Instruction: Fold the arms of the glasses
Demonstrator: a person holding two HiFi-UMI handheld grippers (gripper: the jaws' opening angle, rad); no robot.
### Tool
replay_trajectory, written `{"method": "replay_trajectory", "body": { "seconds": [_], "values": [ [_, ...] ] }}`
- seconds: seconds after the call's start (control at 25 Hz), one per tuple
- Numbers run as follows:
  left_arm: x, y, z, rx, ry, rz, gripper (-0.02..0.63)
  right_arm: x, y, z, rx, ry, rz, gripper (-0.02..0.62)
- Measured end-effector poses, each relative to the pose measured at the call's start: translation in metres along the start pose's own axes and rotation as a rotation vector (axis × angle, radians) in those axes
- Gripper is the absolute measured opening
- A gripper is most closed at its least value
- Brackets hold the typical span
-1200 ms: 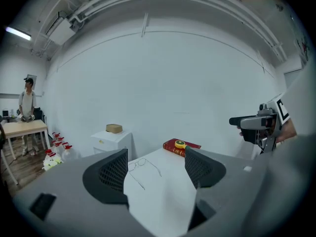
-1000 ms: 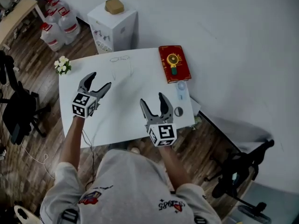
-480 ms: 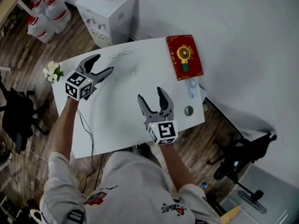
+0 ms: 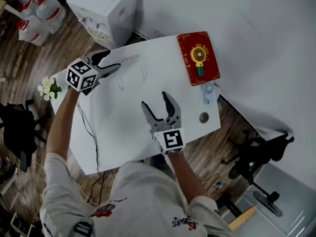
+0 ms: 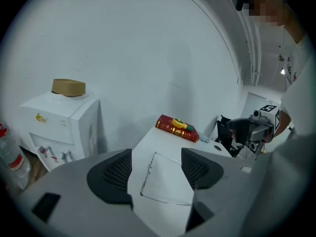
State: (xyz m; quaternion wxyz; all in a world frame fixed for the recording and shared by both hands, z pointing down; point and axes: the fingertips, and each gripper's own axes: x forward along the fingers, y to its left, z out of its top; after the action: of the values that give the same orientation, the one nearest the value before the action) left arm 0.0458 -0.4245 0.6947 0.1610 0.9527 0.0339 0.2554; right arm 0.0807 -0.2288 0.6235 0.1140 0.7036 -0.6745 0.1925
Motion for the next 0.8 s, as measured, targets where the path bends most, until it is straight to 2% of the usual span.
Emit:
{"method": "replay_trajectory", "body": {
  "seconds": [0.2, 0.4, 0.64, 0.8],
  "values": [
    [0.034, 0.013, -0.017, 0.041, 0.111, -0.040, 0.257, 0.009, -0.006, -0.016, 0.022, 0.044, -0.021, 0.305],
    [0.063, 0.019, -0.040, 0.122, 0.274, -0.079, 0.178, 0.011, -0.013, -0.029, 0.031, 0.077, -0.041, 0.304],
    [0.080, 0.029, -0.049, 0.105, 0.353, -0.056, 0.110, 0.007, -0.025, -0.040, 0.015, 0.067, -0.052, 0.296],
    [0.087, 0.029, -0.051, 0.073, 0.381, -0.088, 0.089, 0.003, -0.029, -0.043, 0.032, 0.055, -0.063, 0.292]
  ]
}}
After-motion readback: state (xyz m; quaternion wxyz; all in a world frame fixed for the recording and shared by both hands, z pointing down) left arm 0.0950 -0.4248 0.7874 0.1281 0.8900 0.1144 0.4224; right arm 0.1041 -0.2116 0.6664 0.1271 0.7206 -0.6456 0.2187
